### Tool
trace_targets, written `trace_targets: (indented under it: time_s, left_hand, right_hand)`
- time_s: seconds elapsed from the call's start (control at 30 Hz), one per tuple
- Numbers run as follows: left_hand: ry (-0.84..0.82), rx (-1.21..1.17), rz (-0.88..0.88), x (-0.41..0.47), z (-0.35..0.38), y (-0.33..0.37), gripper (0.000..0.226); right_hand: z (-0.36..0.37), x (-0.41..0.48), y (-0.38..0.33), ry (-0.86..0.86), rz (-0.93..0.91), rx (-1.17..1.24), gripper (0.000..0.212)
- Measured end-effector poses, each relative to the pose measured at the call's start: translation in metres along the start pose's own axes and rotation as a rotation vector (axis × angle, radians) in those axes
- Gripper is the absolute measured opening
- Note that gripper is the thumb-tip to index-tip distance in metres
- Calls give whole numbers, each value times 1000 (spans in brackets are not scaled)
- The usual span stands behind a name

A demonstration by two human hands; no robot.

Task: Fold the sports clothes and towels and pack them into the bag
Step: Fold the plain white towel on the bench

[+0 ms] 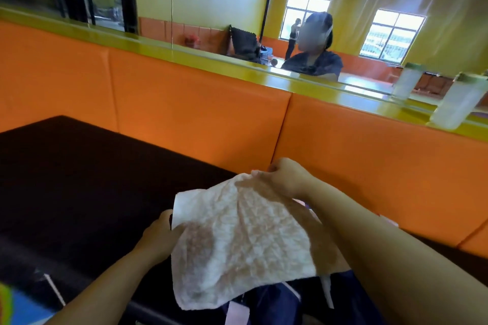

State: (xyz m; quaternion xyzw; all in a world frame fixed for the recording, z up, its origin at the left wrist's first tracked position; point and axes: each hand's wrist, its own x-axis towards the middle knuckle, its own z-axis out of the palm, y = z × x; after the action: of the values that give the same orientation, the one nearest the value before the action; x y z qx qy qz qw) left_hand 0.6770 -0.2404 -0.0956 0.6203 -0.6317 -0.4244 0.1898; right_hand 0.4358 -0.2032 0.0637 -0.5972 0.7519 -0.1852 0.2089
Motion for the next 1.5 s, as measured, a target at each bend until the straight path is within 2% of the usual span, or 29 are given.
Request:
trace_targets:
  time_s: [0.13, 0.27, 0.33, 0.43, 0.57, 0.8, 0.9, 0.93, 1.03, 1.13, 1.3, 1.5]
  left_hand:
    - [1, -78, 25, 16, 1, 2, 49]
    - [51, -85, 43, 28, 6, 3, 31]
    - [69, -95, 53, 32, 7, 1, 27]
    - [96, -55, 70, 34, 3, -3, 8]
    - [155, -41, 123, 25, -9, -8, 10]
    - [250, -129, 171, -11, -45, 5, 9]
    - [306, -144, 246, -33, -62, 25, 6]
    - [319, -163, 272, -42, -68, 33, 6]
    - [369, -196, 347, -66, -83, 54, 7]
    - [439, -175, 404, -86, -99, 69, 15]
    - [504, -139, 444, -116, -114, 76, 22]
    - [493, -95, 406, -158, -103, 47, 20]
  right_hand:
    - [25, 24, 3, -48, 99, -6, 42]
    - [39, 26, 13, -135, 73, 150, 11]
    - [41, 21, 17, -163, 49, 267, 16]
    - [44, 12, 21, -201, 10, 331, 24]
    - [44, 2, 18, -274, -2, 361, 28]
    - [30, -33, 8, -18, -3, 650, 35]
    - [11, -55, -4, 52, -77, 716, 15]
    - [3, -63, -8, 80, -108, 712, 9]
    - [-17, -79, -9, 195, -120, 612, 6]
    - [-31, -94, -4, 288, -28, 440, 23]
    - [-41, -131, -4, 266, 31, 328, 38]
    - [-25, -173, 10, 189, 86, 232, 32]
